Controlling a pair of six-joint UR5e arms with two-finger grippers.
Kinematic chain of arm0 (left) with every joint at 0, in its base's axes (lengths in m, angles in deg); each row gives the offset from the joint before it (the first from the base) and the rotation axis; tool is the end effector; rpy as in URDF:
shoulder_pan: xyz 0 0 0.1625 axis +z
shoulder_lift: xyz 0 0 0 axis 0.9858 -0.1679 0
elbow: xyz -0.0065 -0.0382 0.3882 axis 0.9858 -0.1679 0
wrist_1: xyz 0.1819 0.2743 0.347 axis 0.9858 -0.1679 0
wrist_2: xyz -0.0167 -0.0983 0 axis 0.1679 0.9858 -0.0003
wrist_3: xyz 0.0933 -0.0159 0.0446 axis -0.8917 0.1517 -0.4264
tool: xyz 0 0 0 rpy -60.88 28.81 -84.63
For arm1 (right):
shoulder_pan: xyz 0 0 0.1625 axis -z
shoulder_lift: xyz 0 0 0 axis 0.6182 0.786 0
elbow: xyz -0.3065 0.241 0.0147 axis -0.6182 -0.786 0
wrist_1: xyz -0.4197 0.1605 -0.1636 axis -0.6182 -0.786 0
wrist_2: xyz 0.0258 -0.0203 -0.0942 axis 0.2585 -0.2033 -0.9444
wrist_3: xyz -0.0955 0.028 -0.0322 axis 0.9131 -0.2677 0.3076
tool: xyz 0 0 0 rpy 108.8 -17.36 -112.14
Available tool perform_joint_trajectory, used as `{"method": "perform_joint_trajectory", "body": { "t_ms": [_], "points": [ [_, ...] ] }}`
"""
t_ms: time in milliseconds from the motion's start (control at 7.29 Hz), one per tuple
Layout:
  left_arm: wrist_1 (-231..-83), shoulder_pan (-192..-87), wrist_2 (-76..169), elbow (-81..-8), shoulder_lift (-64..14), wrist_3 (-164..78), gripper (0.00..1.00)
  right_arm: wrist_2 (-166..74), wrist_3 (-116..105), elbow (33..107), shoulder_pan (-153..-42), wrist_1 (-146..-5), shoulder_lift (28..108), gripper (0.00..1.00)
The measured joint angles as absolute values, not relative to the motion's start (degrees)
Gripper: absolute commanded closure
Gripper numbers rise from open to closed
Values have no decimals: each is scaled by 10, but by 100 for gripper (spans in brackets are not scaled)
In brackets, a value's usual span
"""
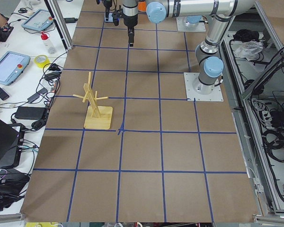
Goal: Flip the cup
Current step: 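Lift the cup with the right gripper and carry it toward the left arm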
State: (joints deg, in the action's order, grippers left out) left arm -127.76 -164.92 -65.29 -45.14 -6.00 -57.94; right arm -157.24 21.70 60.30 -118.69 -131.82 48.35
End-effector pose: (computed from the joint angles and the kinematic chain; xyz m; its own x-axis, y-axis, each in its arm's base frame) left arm -0.0787 -0.5727 0.4333 -0.9957 -0.0919 -0.0093 -0.0917 0.9956 -0.0188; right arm 0.0112 -0.7638 0.1304 -0.9998 -0.0201 -0.0005 -0.0196 0.9819 -0.1884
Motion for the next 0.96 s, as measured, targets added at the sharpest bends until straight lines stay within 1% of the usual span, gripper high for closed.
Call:
{"method": "perform_joint_trajectory", "body": {
  "t_ms": [137,412,686,961],
  "points": [
    [-1278,-1648,-653,-451,-60,-579,0,-1572,217,603,-1189,-1318,485,73],
    [-1278,-1647,-653,-451,-60,-579,0,-1572,218,601,-1208,-1312,513,74],
    [-1278,-1647,-653,-451,-60,-579,0,-1572,233,608,-1278,-1299,557,74],
    [-1278,-1639,-653,-450,-60,-580,0,-1576,243,614,-1380,-1294,567,74]
  ]
}}
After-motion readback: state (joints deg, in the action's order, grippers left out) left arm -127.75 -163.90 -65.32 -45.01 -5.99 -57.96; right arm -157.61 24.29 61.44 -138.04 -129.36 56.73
